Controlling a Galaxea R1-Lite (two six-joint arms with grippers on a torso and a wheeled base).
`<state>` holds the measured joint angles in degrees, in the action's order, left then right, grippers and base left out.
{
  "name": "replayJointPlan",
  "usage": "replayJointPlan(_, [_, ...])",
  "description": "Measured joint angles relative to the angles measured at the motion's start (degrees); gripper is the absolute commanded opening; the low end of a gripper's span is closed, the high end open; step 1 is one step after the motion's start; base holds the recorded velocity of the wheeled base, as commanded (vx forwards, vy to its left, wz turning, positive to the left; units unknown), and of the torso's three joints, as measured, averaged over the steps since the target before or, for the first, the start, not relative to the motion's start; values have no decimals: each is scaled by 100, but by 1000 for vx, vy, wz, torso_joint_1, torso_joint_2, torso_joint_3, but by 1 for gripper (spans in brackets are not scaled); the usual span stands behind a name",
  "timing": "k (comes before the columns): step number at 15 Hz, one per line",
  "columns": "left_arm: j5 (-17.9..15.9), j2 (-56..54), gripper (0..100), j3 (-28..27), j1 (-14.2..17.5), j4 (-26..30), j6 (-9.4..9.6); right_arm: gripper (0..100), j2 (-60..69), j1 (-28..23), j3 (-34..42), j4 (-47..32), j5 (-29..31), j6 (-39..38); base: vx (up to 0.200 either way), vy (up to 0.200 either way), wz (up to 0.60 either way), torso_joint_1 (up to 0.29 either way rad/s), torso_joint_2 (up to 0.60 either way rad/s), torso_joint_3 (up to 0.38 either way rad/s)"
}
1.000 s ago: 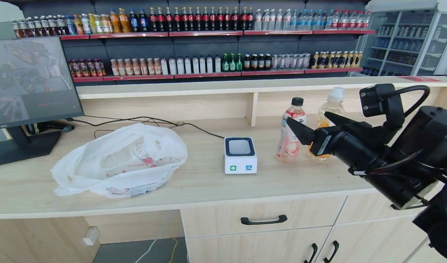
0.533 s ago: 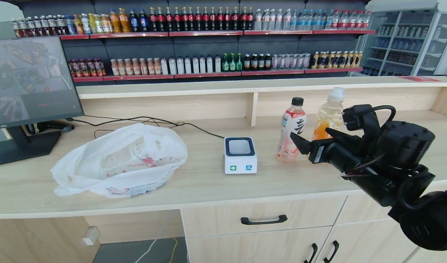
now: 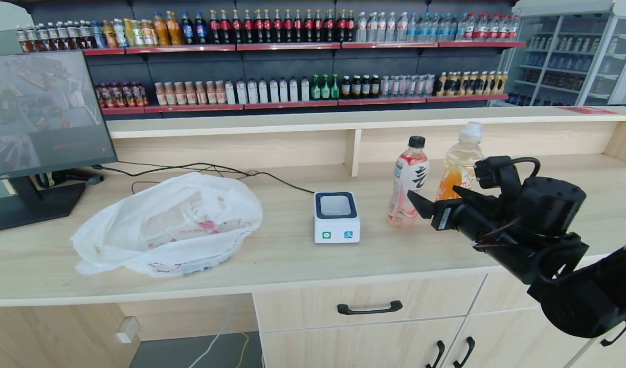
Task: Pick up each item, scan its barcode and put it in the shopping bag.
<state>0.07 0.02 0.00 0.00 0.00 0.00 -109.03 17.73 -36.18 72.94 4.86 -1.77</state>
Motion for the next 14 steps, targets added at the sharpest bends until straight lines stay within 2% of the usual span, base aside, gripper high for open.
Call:
replayJointPlan(5, [0,0,100,0,0,0,0,100,-235,-98,-89,105,-169,11,0,0,0,0,0,0])
replayJointPlan(9, [0,0,100,0,0,0,0,100,-610,-122,-657,145,-187,32,0,0,0,0,0,0])
replayJointPlan(14, [0,0,100,0,0,0,0,100,-916,-122,-974,145,-187,32,0,0,0,0,0,0])
